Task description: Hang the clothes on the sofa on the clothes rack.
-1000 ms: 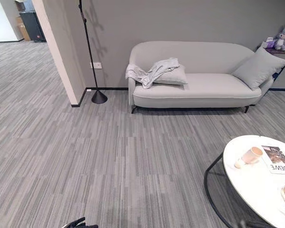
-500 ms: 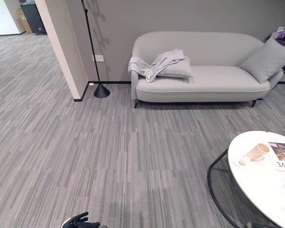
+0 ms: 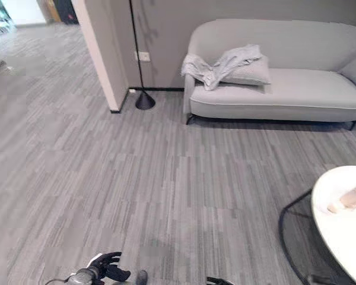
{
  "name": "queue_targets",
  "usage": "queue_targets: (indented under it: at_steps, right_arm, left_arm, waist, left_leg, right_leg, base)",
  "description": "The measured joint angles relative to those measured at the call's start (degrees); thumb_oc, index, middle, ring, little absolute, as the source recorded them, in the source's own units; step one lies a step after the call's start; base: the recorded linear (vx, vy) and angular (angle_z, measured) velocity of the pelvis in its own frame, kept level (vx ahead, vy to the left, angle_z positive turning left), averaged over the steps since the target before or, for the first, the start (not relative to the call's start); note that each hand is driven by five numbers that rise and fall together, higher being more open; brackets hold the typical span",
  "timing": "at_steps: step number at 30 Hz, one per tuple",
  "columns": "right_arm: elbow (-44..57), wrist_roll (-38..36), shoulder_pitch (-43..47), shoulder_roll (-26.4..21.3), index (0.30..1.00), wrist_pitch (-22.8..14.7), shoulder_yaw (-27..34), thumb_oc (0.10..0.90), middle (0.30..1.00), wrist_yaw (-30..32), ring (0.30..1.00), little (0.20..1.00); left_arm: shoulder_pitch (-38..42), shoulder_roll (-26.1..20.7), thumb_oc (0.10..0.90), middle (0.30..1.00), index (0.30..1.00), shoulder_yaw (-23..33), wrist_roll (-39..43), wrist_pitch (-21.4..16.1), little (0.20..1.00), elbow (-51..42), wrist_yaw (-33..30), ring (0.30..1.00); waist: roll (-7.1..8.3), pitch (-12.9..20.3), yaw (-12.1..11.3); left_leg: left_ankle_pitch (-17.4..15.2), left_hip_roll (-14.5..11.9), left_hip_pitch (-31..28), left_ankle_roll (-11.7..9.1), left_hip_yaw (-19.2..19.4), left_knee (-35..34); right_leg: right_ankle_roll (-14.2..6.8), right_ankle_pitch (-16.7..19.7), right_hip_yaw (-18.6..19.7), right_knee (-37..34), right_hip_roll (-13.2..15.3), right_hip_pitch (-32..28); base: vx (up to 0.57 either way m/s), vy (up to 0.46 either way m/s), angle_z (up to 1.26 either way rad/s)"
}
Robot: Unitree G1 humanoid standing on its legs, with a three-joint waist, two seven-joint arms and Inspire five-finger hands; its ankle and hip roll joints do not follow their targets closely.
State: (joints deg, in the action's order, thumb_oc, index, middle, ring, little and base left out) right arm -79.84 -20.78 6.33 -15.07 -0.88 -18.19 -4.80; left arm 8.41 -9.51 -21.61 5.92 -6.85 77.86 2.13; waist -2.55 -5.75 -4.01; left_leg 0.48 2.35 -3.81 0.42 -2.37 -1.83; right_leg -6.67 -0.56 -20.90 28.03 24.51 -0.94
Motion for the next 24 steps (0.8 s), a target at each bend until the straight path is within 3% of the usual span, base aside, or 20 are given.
queue_targets:
  at_steps: [1, 2, 3, 5, 6, 8, 9, 10, 11, 12, 13, 16, 17, 18, 19, 20, 21, 22, 24]
  right_arm:
    - [0.2, -0.3, 0.7, -0.4, 0.900, -0.2, 0.3, 0.800, 0.900, 0.0, 0.900, 0.900]
    - [0.6, -0.7, 1.2, -0.4, 0.900, -0.4, 0.7, 0.800, 0.900, 0.0, 0.900, 0.900]
    - [1.1, -1.4, 1.7, 0.1, 0.900, -0.8, 1.3, 0.800, 0.900, 0.0, 0.900, 0.900]
    - [4.1, -4.3, 1.9, 0.9, 0.900, -0.9, 3.4, 0.800, 0.900, -0.9, 0.900, 0.900]
    - [4.4, -5.3, 2.6, 1.7, 0.900, -1.1, 5.5, 0.800, 0.900, -1.5, 0.900, 0.900]
    - [5.1, -7.4, 2.0, 2.1, 0.900, -1.4, 6.4, 0.800, 0.900, -1.6, 0.900, 0.900]
    - [5.0, -8.2, 2.0, 2.4, 0.900, -1.1, 6.5, 0.800, 0.900, -1.7, 0.900, 0.900]
    - [5.0, -9.5, 2.0, 2.5, 0.900, -1.2, 6.9, 0.800, 0.900, -2.0, 0.900, 0.900]
    - [5.2, -10.5, 2.2, 2.7, 0.900, -1.2, 7.4, 0.800, 0.900, -2.3, 0.900, 0.900]
    - [5.7, -12.0, 1.5, 2.8, 0.900, -1.3, 9.4, 0.800, 0.900, -2.7, 0.900, 0.900]
    - [5.6, -13.0, 1.2, 2.9, 0.900, -1.2, 10.4, 0.800, 0.900, -2.8, 0.900, 0.900]
    - [4.3, -16.0, 1.3, 3.0, 0.900, -1.3, 15.1, 0.800, 0.900, -3.3, 0.900, 0.900]
    - [3.8, -16.6, 1.0, 1.7, 0.900, -0.9, 15.2, 0.800, 0.900, -3.3, 0.900, 0.900]
    - [2.8, -17.2, 1.0, 0.6, 0.900, -1.1, 15.7, 0.800, 0.900, -3.6, 0.900, 0.900]
    - [3.1, -17.9, 1.0, -0.6, 0.900, -0.9, 15.9, 0.800, 0.900, -3.6, 0.900, 0.900]
    - [2.2, -17.8, 0.3, -1.2, 0.900, -0.5, 15.6, 0.800, 0.900, -3.4, 0.900, 0.900]
    - [-1.4, -17.6, 1.5, -2.5, 0.900, 0.2, 13.6, 0.800, 0.900, -3.1, 0.900, 0.900]
    - [-1.5, -17.5, 1.1, -2.5, 0.900, 1.1, 12.9, 0.800, 0.900, -3.0, 0.900, 0.900]
    - [-1.8, -15.9, -1.0, -2.1, 0.900, 1.7, 12.3, 0.800, 0.900, -2.6, 0.900, 0.900]
  left_arm:
    - [-0.1, 0.0, 0.800, 0.900, 0.900, -0.1, 0.1, 0.2, 0.900, 0.6, 0.0, 0.900]
    - [-0.5, 0.4, 0.800, 0.900, 0.900, 0.0, 0.2, 0.6, 0.900, 1.2, -0.2, 0.900]
    - [-0.8, -0.1, 0.800, 0.900, 0.900, 0.0, 0.3, 0.7, 0.900, 1.6, -0.3, 0.900]
    - [-1.8, -0.4, 0.800, 0.900, 0.900, 1.5, 0.6, 0.7, 0.900, 0.4, -0.6, 0.900]
    - [-2.2, -0.5, 0.800, 0.900, 0.900, 1.8, 0.6, 0.7, 0.900, 0.7, -0.6, 0.900]
    - [-2.2, -0.4, 0.800, 0.900, 0.900, 1.8, 0.2, 0.7, 0.900, 1.5, -0.5, 0.900]
    - [-2.1, -0.1, 0.800, 0.900, 0.900, 1.7, 0.2, 0.7, 0.900, 2.8, -0.4, 0.900]
    - [-1.9, 0.0, 0.800, 0.900, 0.900, 1.7, 0.2, 0.8, 0.900, 3.0, -0.4, 0.900]
    - [-1.8, -0.1, 0.800, 0.900, 0.900, 1.7, 0.1, 0.9, 0.900, 3.2, -0.4, 0.900]
    - [-1.8, -0.1, 0.800, 0.900, 0.900, 0.8, -1.2, 1.0, 0.900, 3.6, -0.3, 0.900]
    - [-1.8, -0.1, 0.800, 0.900, 0.900, 0.4, -2.0, 1.0, 0.900, 3.7, -0.3, 0.900]
    - [-1.8, -0.1, 0.800, 0.900, 0.900, -2.6, -4.6, 0.9, 0.900, 4.8, -0.2, 0.900]
    - [-2.7, 0.6, 0.800, 0.900, 0.900, -2.8, -4.9, 0.8, 0.900, 4.9, -0.1, 0.900]
    - [-3.1, 1.5, 0.800, 0.900, 0.900, -3.1, -5.2, 0.7, 0.900, 4.9, 0.1, 0.900]
    - [-2.4, 2.4, 0.800, 0.900, 0.900, -3.0, -6.4, 0.7, 0.900, 5.2, 0.6, 0.900]
    - [-1.8, 2.8, 0.800, 0.900, 0.900, -3.3, -6.8, 0.6, 0.900, 5.2, 1.2, 0.900]
    - [-2.7, 3.6, 0.800, 0.900, 0.900, -3.0, -6.9, -0.4, 0.900, 5.0, 1.3, 0.900]
    - [-3.1, 3.8, 0.800, 0.900, 0.900, -2.5, -6.8, -0.5, 0.900, 5.0, 1.3, 0.900]
    - [-3.8, 3.8, 0.800, 0.900, 0.900, -0.3, -6.0, -0.4, 0.900, 4.9, 1.1, 0.900]
  waist:
    - [-0.10, -0.1, 0.5]
    - [-0.63, 0.0, 0.2]
    - [-0.80, 0.2, -0.1]
    - [-0.08, -0.3, 0.4]
    - [-0.17, -0.4, 1.5]
    - [-0.08, -0.8, 3.8]
    - [0.21, -0.7, 4.5]
    - [0.30, -0.5, 4.7]
    - [0.41, -0.5, 5.2]
    - [0.50, -0.3, 6.8]
    - [0.71, -0.2, 7.3]
    - [0.04, 0.4, 9.3]
    - [-1.52, 1.2, 9.2]
    - [-3.26, 1.8, 9.6]
    - [-4.70, 1.9, 9.9]
    - [-4.64, 1.6, 9.6]
    - [-4.67, 1.8, 8.5]
    - [-5.10, 2.3, 8.5]
    - [-5.70, 3.2, 7.0]
  left_leg:
    - [-0.2, 0.2, -1.3, 0.6, 0.2, -0.2]
    - [-0.7, 0.6, -2.8, 1.7, 0.9, -1.3]
    - [-0.2, 0.5, -3.4, 3.0, 1.7, -2.1]
    - [-0.8, 0.4, -4.6, 3.0, 3.6, -3.4]
    - [-1.0, 0.2, -5.2, 3.3, 4.4, -3.5]
    - [-1.9, 0.3, -6.7, 2.6, 6.3, -3.4]
    - [-4.0, 0.6, -7.8, 1.1, 8.3, -3.4]
    - [-4.6, 0.8, -7.8, 1.1, 9.0, -3.4]
    - [-5.3, 1.0, -8.0, 1.0, 9.3, -3.4]
    - [-6.6, 1.0, -8.9, 0.4, 9.3, -3.4]
    - [-6.8, 0.8, -9.7, 0.7, 9.3, -3.4]
    - [-11.6, -0.8, -12.7, -1.5, 8.2, -2.9]
    - [-12.8, -3.5, -14.6, -2.6, 7.9, -2.9]
    - [-13.3, -6.1, -14.8, -3.5, 5.9, -2.5]
    - [-13.5, -8.1, -14.4, -4.2, 3.7, -0.8]
    - [-11.5, -8.0, -15.0, -5.6, 3.5, 0.7]
    - [-6.9, -10.2, -16.2, -8.5, 2.8, 1.9]
    - [-5.8, -11.4, -15.7, -9.7, 1.9, 4.3]
    - [-3.9, -13.9, -13.9, -10.6, 1.6, 11.8]
  right_leg:
    - [0.2, 1.8, 2.3, 3.8, 1.4, 2.0]
    - [-0.1, 1.6, 5.2, 8.3, 1.0, 4.9]
    - [0.1, 0.3, 6.0, 10.4, -0.7, 7.7]
    - [-0.3, -4.1, 5.9, 10.7, -5.8, 13.3]
    - [0.3, -4.7, 5.8, 7.3, -8.6, 14.4]
    - [0.6, -4.7, 2.1, 0.7, -11.0, 15.1]
    - [0.4, -4.2, -0.2, -8.5, -12.7, 16.1]
    - [-0.6, -3.5, -0.3, -13.6, -13.4, 16.5]
    - [-1.3, -2.6, -0.2, -18.6, -13.7, 17.1]
    - [-1.6, 1.7, 0.2, -25.1, -13.8, 18.0]
    - [-1.5, 2.9, 0.3, -27.8, -13.6, 18.0]
    - [-2.6, 5.6, -0.6, -30.9, -11.4, 18.8]
    - [-1.0, 11.4, -2.5, -28.4, -12.8, 18.3]
    - [-0.1, 12.5, -4.2, -26.2, -13.5, 18.4]
    - [0.7, 12.0, -5.7, -23.8, -13.9, 18.1]
    - [5.9, 11.1, -5.8, -22.1, -14.2, 17.2]
    - [6.7, 8.4, -7.0, -22.0, -15.5, 14.4]
    - [6.4, 7.1, -7.3, -22.6, -16.8, 12.7]
    - [7.8, 4.8, -7.6, -23.2, -19.9, 10.0]
  base:
    - [0.16, 0.107, -0.08]
    - [0.31, 0.018, -0.25]
    - [0.24, -0.023, -0.37]
    - [0.22, -0.060, -0.46]
    - [0.29, -0.126, -0.42]
    - [0.33, -0.161, -0.43]
    - [0.38, -0.152, -0.64]
    - [0.40, -0.134, -0.63]
    - [0.40, -0.120, -0.29]
    - [0.44, -0.129, -0.10]
    - [0.45, -0.124, 0.00]
    - [0.48, -0.140, 0.15]
    - [0.36, -0.130, 0.16]
    - [0.64, -0.269, 0.39]
    - [0.44, -0.211, 0.56]
    - [0.59, -0.299, 0.46]
    - [0.45, -0.241, 0.26]
    - [0.48, -0.272, -0.01]
    - [0.49, -0.297, -0.10]
